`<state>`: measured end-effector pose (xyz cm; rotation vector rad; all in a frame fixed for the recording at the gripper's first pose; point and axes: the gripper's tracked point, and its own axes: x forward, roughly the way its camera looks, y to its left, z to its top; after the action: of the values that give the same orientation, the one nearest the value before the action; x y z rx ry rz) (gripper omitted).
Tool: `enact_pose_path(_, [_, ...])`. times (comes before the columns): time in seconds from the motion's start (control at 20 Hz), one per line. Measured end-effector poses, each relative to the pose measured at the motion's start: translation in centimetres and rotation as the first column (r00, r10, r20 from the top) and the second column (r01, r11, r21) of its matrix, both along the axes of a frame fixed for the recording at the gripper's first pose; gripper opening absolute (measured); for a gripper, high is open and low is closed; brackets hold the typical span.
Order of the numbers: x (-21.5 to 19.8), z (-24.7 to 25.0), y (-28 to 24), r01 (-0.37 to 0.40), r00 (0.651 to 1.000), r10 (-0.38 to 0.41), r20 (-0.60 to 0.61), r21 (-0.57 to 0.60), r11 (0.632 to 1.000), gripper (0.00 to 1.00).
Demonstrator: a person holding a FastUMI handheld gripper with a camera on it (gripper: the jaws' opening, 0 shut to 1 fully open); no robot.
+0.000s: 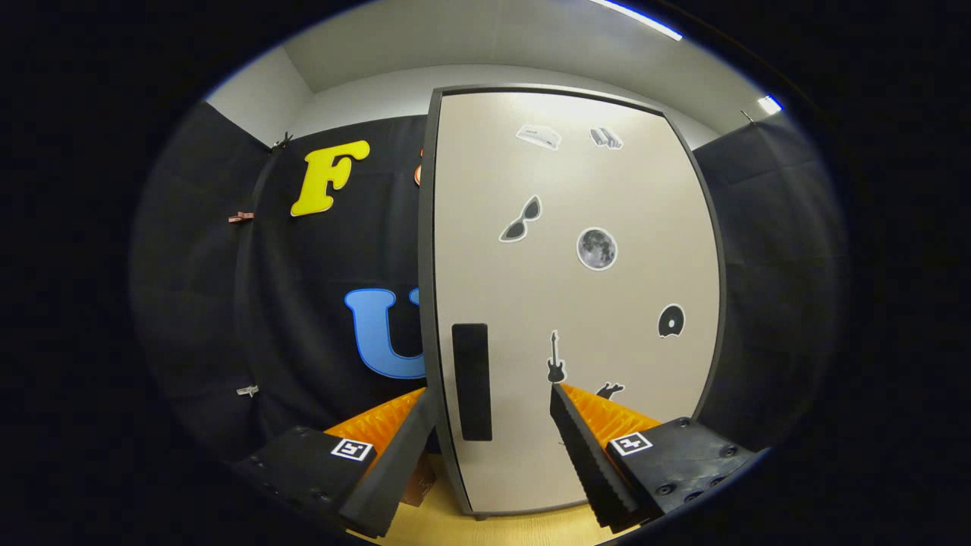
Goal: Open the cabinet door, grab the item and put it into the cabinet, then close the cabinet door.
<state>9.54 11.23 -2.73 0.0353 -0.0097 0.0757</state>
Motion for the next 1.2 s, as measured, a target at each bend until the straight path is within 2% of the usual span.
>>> enact_pose_path(0.55, [5.7,-2.5,1.3,0.022,1.0,-0.022,-0.005,-0.016,1.0,0.96])
enact_pose_path(0.65, [6.3,-3.0,1.5,0.029,1.0,-0.029,-0.008,-0.02,0.999,0.88])
enact_pose_path(0.7, [6.6,-3.3,1.5,0.032,0.999,-0.033,-0.015,-0.021,0.999,0.8])
enact_pose_path(0.8, [6.5,-3.3,2.0,0.014,1.0,-0.014,-0.014,-0.017,1.0,0.59])
enact_pose_path(1.0, [6.6,-3.4,1.8,0.025,1.0,-0.026,-0.015,-0.031,0.999,0.17])
enact_pose_path(1.2, [5.8,-3.5,1.8,0.012,0.999,-0.014,-0.029,-0.051,0.999,0.17])
